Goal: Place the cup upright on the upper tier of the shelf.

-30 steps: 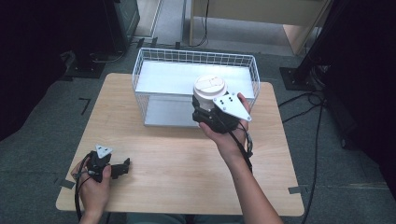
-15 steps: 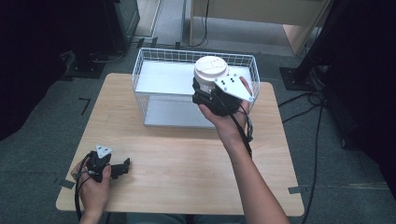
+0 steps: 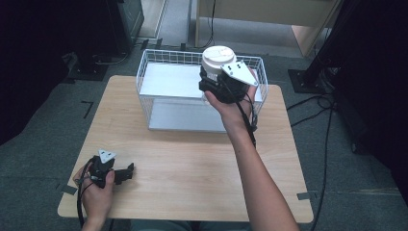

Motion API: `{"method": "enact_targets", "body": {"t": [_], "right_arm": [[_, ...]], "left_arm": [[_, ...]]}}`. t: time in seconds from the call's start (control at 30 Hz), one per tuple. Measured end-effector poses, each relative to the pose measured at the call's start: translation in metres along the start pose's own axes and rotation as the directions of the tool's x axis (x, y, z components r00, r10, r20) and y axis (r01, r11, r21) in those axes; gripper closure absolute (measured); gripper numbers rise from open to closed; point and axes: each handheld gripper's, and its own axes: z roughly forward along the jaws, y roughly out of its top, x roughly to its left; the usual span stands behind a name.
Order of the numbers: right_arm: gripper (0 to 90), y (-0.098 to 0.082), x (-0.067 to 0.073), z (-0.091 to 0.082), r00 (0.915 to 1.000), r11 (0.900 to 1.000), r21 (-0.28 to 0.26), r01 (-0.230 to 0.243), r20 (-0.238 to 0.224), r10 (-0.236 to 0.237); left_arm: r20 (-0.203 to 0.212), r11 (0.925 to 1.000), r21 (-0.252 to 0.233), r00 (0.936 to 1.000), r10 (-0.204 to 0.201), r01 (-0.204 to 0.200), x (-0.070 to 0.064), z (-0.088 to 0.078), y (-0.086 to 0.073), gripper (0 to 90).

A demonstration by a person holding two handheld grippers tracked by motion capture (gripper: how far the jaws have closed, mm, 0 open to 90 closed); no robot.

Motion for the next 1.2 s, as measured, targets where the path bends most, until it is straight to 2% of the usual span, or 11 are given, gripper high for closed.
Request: {"method": "enact_targets", "body": {"t": [0.37, 0.77, 1.0, 1.2], "right_arm": [[15.2, 0.004, -0.016, 0.035, 0.9986, 1.0, 0.004, 0.01, 0.052, -0.011], [15.2, 0.009, -0.013, 0.067, 0.9984, 1.0, 0.004, 0.019, 0.054, -0.019], [15.1, 0.008, -0.015, 0.073, 0.9986, 1.0, -0.013, -0.002, 0.053, 0.003], [14.0, 0.01, -0.017, 0.067, 0.9993, 1.0, 0.02, -0.006, 0.036, 0.006]], "left_arm": [[0.0, 1.0, 0.0, 1.0, 0.0, 0.0, 0.0, 0.0, 0.0, 0.0], [0.001, 1.0, 0.0, 1.0, 0.001, -0.001, 0.0, 0.0, 0.0, 0.0], [0.001, 1.0, 0.0, 1.0, 0.001, -0.001, 0.0, 0.0, 0.0, 0.0], [0.0, 1.0, 0.0, 1.0, 0.001, -0.001, 0.0, 0.0, 0.0, 0.0]]}}
